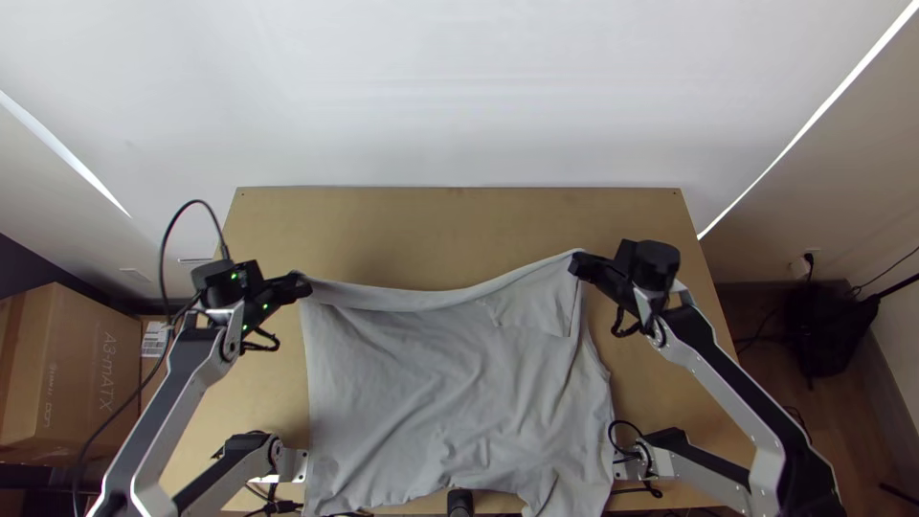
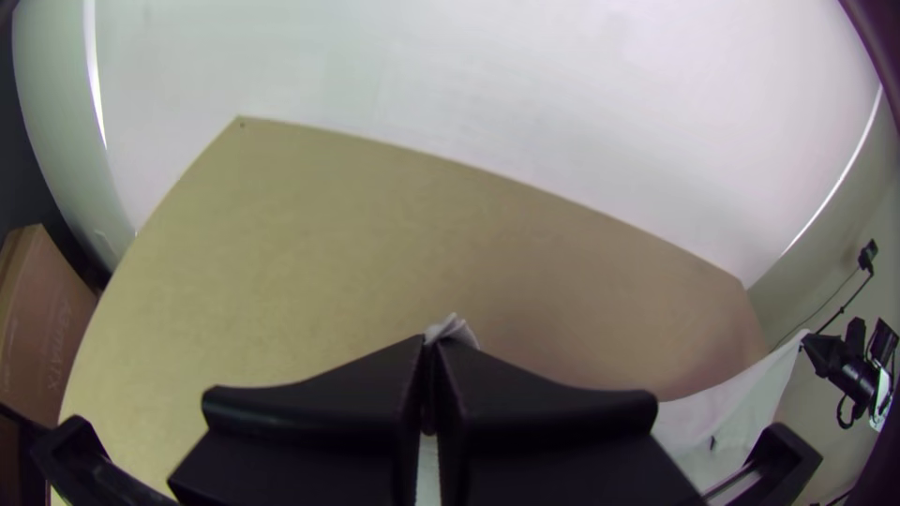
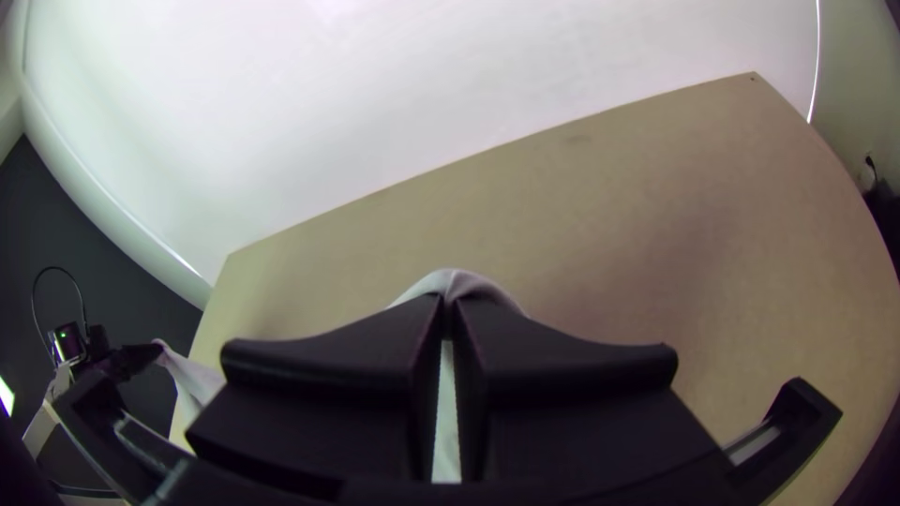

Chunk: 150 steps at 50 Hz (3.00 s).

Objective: Fold the t-shirt

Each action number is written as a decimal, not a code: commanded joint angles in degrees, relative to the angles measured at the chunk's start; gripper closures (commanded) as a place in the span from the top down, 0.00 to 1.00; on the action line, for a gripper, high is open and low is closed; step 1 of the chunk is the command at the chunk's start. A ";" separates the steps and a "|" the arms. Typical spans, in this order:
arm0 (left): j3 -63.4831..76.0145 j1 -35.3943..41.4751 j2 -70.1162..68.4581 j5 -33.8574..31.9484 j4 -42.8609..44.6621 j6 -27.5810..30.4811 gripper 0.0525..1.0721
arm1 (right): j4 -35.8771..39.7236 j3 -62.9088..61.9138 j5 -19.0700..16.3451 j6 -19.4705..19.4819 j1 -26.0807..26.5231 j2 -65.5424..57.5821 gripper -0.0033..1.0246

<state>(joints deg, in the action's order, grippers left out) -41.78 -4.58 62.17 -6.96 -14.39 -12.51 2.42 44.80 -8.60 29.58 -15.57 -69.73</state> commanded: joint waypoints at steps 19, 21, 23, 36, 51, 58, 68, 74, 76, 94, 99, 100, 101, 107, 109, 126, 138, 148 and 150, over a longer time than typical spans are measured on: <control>-17.46 -1.13 31.61 -0.33 10.53 0.82 0.02 | -8.13 19.98 1.48 -1.37 5.55 -29.58 0.02; -19.74 -1.13 34.07 -0.25 10.53 0.82 0.02 | -8.30 21.83 1.66 -1.72 6.17 -31.43 0.02; -22.29 -1.13 36.62 -0.25 10.53 0.65 0.02 | -8.30 24.02 1.83 -2.07 6.70 -33.36 0.02; -36.62 -0.08 50.15 0.11 8.94 0.30 0.02 | -5.93 38.35 3.42 -2.60 8.19 -46.37 0.02; -48.04 0.71 54.28 0.63 4.46 -1.99 0.78 | -3.82 46.35 3.42 -2.25 9.86 -51.03 0.53; -52.53 -0.96 51.29 0.19 -0.72 -2.60 0.96 | 2.51 46.61 3.50 -2.43 11.09 -46.54 0.95; -50.95 -2.54 39.87 -1.48 -7.76 -2.52 0.96 | 20.00 45.38 3.42 -0.76 14.25 -33.01 0.95; -45.50 -3.51 32.49 -2.18 -8.63 -1.90 0.96 | 30.90 43.62 3.33 -0.76 17.33 -25.28 0.96; -43.56 -3.77 30.38 -2.44 -8.90 -1.11 0.96 | 32.74 42.57 2.54 -0.76 18.65 -22.46 0.96; -33.81 -5.88 24.93 -7.19 -13.73 -1.64 0.96 | 41.53 23.85 -7.92 -5.50 22.96 5.40 0.95; -33.37 -5.88 21.06 -8.33 -18.30 -1.99 0.96 | 49.62 18.75 -8.71 -6.12 20.14 9.27 0.94; -33.10 -5.88 20.18 -8.33 -19.09 -1.99 0.96 | 51.46 17.78 -8.71 -6.73 19.70 9.71 0.94; -32.75 -5.88 19.30 -8.33 -19.62 -1.99 0.96 | 53.31 16.73 -8.80 -7.35 19.53 10.23 0.94; -30.55 -5.88 12.53 -8.68 -22.96 -0.93 0.96 | 59.20 10.66 -10.03 -10.07 19.35 12.78 0.90; -30.11 -5.88 10.43 -8.68 -24.19 -0.23 0.96 | 59.99 8.47 -10.03 -11.21 19.62 13.40 0.89; -30.03 -5.00 1.28 -9.30 -31.22 0.65 0.96 | 59.72 -2.70 -10.91 -17.28 18.47 8.56 0.70; -28.71 -5.00 1.55 -9.30 -31.66 1.18 0.96 | 54.89 -4.10 -13.64 -19.04 18.12 -1.11 0.70; -29.32 -5.18 2.69 -9.30 -31.66 1.53 0.96 | 48.74 -4.37 -13.72 -18.95 16.98 -7.17 0.70; -29.50 -5.18 2.95 -9.30 -31.66 1.61 0.96 | 48.12 -4.37 -13.72 -18.86 16.89 -8.22 0.70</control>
<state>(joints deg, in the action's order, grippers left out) -71.20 -9.80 64.25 -15.70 -45.63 -11.88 51.83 41.69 -21.93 11.49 1.87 -74.87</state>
